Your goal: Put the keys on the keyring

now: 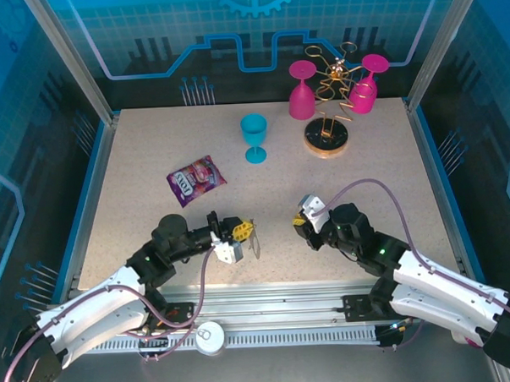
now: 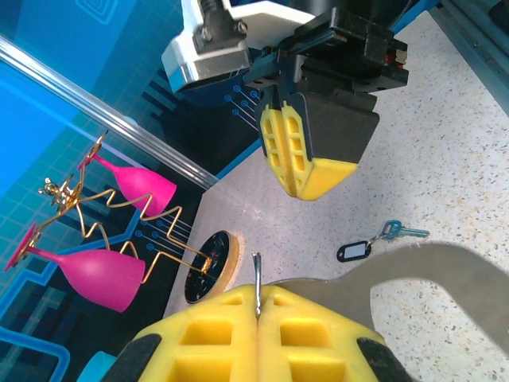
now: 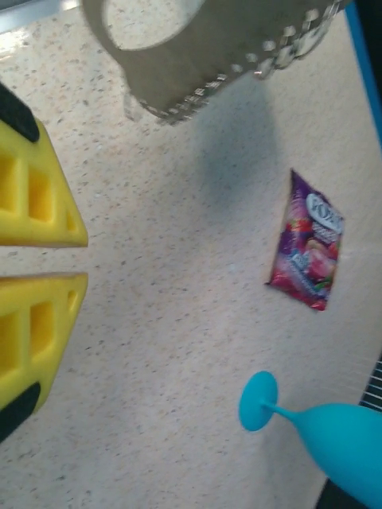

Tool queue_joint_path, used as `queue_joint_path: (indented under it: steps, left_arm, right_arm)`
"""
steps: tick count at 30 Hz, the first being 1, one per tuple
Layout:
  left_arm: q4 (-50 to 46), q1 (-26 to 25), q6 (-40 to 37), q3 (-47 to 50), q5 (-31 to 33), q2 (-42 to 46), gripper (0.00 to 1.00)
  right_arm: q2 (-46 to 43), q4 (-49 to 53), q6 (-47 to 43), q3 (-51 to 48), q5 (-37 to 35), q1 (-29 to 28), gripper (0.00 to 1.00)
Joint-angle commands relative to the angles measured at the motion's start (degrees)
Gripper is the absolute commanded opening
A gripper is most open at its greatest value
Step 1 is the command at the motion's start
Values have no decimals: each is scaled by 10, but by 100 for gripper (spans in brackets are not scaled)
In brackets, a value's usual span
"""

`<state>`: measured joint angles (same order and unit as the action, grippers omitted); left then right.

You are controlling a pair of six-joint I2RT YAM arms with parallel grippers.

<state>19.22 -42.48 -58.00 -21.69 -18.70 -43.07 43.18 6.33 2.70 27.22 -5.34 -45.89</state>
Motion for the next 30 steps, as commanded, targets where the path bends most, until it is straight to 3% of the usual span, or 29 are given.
queue_joint_path:
  steps: [1,7,11,22,30]
  left_arm:
    - [45,6,19,-3,-5,-9,0]
    - [142,32,248,0,-66,-31,0]
    - [146,34,339,-5,-105,-31,0]
    - [124,34,358,-10,-155,-23,0]
    - [122,34,350,-14,-163,-29,0]
  right_arm:
    - [-2,47,23,34,70,0,23]
    - [-4,-109,-118,9,130,-17,24]
    - [31,-243,-174,-3,210,-17,24]
    - [86,-281,-179,42,326,-17,23]
    - [89,-278,-176,53,332,-18,24]
